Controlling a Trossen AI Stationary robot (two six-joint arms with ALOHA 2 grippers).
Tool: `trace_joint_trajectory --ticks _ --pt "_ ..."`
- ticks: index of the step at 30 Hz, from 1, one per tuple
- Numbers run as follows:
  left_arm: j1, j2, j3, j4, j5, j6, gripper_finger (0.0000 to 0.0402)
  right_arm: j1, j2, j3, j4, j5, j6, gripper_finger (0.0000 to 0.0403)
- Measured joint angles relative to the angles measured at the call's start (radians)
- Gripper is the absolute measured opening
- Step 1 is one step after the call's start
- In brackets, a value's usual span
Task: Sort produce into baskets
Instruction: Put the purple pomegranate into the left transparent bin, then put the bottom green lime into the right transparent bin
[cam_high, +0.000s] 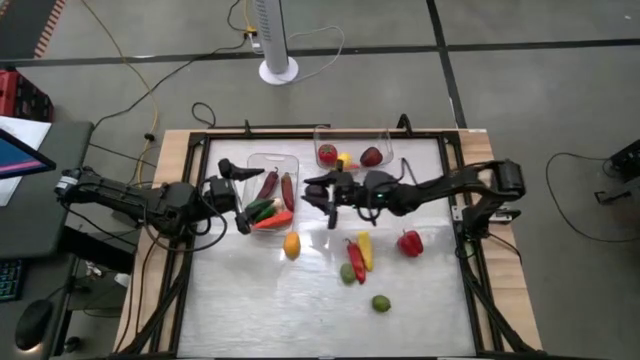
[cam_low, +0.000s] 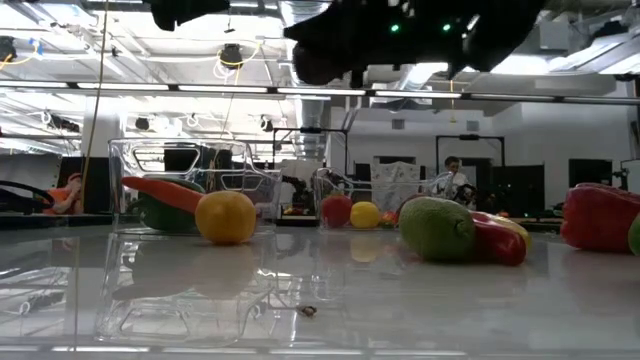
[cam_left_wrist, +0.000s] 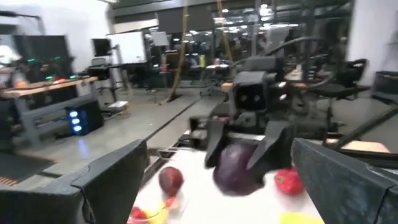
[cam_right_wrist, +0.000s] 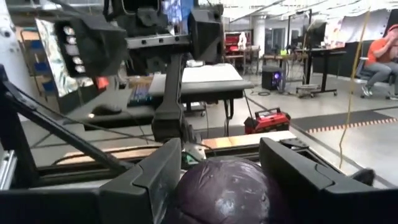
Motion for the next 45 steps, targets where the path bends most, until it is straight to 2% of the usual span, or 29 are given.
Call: trace_joint_trajectory --ticks 5,8,13,17,20,25,29,32,36,40,45 --pt "-0.002 -0.001 0.000 0.057 0.129 0.007 0.0387 -0.013 0.156 0.158 -0.004 -0.005 0.000 0.0236" --pt "-0.006 -0.001 0.000 0.066 0.174 0.018 0.0387 -0.029 0.252 0.276 -0.041 -0.051 -0.003 0.0236" --pt "-0.014 -0.001 0.000 0.062 0.185 0.030 0.0387 -0.054 0.390 0.477 -0.183 -0.098 -0.026 0.0237" --pt "-0.021 -0.001 0.000 0.061 0.183 0.043 0.0387 -0.062 0.470 0.618 -0.360 -0.103 -0.041 0.0261" --pt "-0.028 -0.001 0.000 0.060 0.178 0.051 0.0387 -0.063 0.484 0.686 -0.496 -0.104 -0.098 0.0292" --pt "-0.029 -0.001 0.000 0.056 0.170 0.060 0.0387 -0.062 0.444 0.713 -0.597 -0.105 -0.165 0.0344" --pt "-0.029 -0.001 0.000 0.021 0.152 0.036 0.0387 -0.062 0.319 0.713 -0.915 -0.083 -0.203 0.0367" --pt "-0.029 -0.001 0.000 -0.001 0.152 0.027 0.0387 -0.052 0.219 0.669 -1.113 -0.074 -0.194 0.0366" --pt "-0.029 -0.001 0.000 0.005 0.115 0.016 0.0387 0.006 0.098 0.493 -1.182 -0.070 -0.139 0.0352" --pt "-0.029 -0.001 0.000 0.000 0.093 -0.012 0.0387 0.105 -0.044 0.234 -1.067 -0.045 -0.053 0.0335" --pt "-0.027 0.008 0.000 -0.002 0.059 0.005 0.0387 0.263 -0.124 -0.016 -0.870 0.021 0.086 0.0327"
